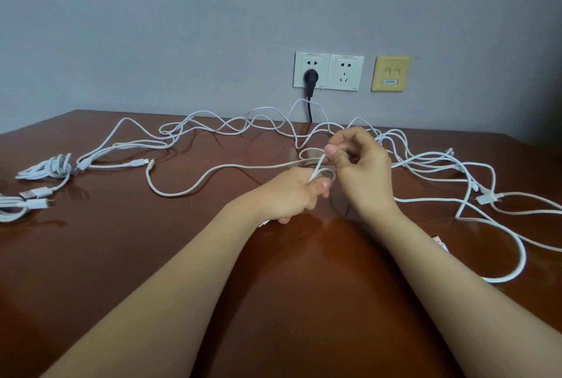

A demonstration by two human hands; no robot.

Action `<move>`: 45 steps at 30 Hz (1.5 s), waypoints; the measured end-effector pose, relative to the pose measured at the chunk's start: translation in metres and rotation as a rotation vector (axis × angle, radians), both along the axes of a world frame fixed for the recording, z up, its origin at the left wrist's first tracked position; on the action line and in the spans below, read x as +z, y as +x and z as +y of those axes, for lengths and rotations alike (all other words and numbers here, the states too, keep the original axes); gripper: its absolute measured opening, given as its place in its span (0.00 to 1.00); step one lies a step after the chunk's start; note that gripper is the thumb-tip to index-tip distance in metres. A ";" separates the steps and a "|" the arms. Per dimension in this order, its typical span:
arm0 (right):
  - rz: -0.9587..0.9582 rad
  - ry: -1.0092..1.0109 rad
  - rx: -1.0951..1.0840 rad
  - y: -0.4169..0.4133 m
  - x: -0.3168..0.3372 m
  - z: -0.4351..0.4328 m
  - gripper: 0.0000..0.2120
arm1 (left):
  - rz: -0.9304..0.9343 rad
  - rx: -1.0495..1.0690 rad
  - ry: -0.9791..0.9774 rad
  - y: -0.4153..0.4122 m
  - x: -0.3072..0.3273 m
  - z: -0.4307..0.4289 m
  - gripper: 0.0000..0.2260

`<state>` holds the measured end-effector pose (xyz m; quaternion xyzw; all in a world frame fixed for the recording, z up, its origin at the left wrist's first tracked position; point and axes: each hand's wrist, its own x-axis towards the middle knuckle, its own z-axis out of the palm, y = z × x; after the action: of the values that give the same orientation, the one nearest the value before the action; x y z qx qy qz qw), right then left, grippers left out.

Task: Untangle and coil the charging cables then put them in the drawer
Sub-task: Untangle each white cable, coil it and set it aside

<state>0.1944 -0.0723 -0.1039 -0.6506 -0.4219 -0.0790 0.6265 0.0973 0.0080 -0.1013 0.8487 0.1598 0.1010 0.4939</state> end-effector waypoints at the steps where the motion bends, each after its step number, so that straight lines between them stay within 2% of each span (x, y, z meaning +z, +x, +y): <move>1: -0.003 0.001 -0.021 0.000 0.000 0.000 0.14 | -0.018 0.006 -0.018 0.000 -0.001 -0.001 0.13; 4: -0.015 -0.054 -0.077 0.001 0.000 0.000 0.09 | -0.092 0.075 -0.126 0.001 -0.003 0.001 0.13; 7: -0.058 -0.253 -0.050 0.001 -0.007 0.002 0.06 | -0.195 0.192 -0.273 0.003 -0.002 0.006 0.13; 10: -0.129 -0.441 -0.011 0.000 -0.012 0.004 0.07 | -0.307 0.310 -0.371 0.003 -0.001 0.012 0.13; 14: -0.154 -0.382 -0.029 -0.001 -0.009 0.004 0.06 | -0.321 0.380 -0.335 0.005 -0.003 0.013 0.14; 17: -0.179 -0.352 -0.021 -0.007 -0.007 0.006 0.07 | -0.313 0.404 -0.203 0.009 -0.007 0.013 0.14; 23: -0.257 -0.444 -0.033 -0.015 -0.013 0.012 0.13 | -0.346 0.455 0.008 0.008 -0.007 0.009 0.08; 26: -0.226 -0.454 -0.062 -0.015 -0.011 0.011 0.15 | -0.378 0.431 0.128 0.008 -0.004 0.002 0.11; 28: -0.204 -0.460 -0.071 -0.016 -0.011 0.010 0.13 | -0.380 0.443 0.163 0.007 -0.004 0.000 0.09; 33: -0.245 -0.502 -0.037 -0.020 -0.008 0.004 0.14 | -0.255 0.470 0.463 0.006 -0.006 0.007 0.11; 36: -0.274 -0.568 -0.034 -0.022 -0.006 0.003 0.09 | -0.201 0.508 0.496 0.004 -0.008 0.013 0.10; 38: -0.282 -0.570 -0.048 -0.022 -0.006 0.003 0.07 | -0.205 0.532 0.393 0.004 -0.009 0.016 0.09; 39: -0.277 -0.564 -0.049 -0.021 -0.006 0.002 0.06 | -0.231 0.549 0.282 0.005 -0.009 0.017 0.09; 41: -0.276 -0.573 -0.032 -0.021 -0.006 0.003 0.04 | -0.340 0.560 -0.148 0.007 -0.005 0.016 0.11; 43: -0.284 -0.591 -0.004 -0.020 -0.008 0.003 0.06 | -0.464 0.517 -0.624 0.006 0.000 0.015 0.11; 45: -0.278 -0.593 0.013 -0.019 -0.010 0.004 0.12 | -0.566 0.535 -0.868 0.004 0.004 0.018 0.11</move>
<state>0.1758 -0.0684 -0.1135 -0.7851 -0.5121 -0.0367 0.3466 0.1013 0.0256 -0.0977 0.4388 0.2573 0.3702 0.7773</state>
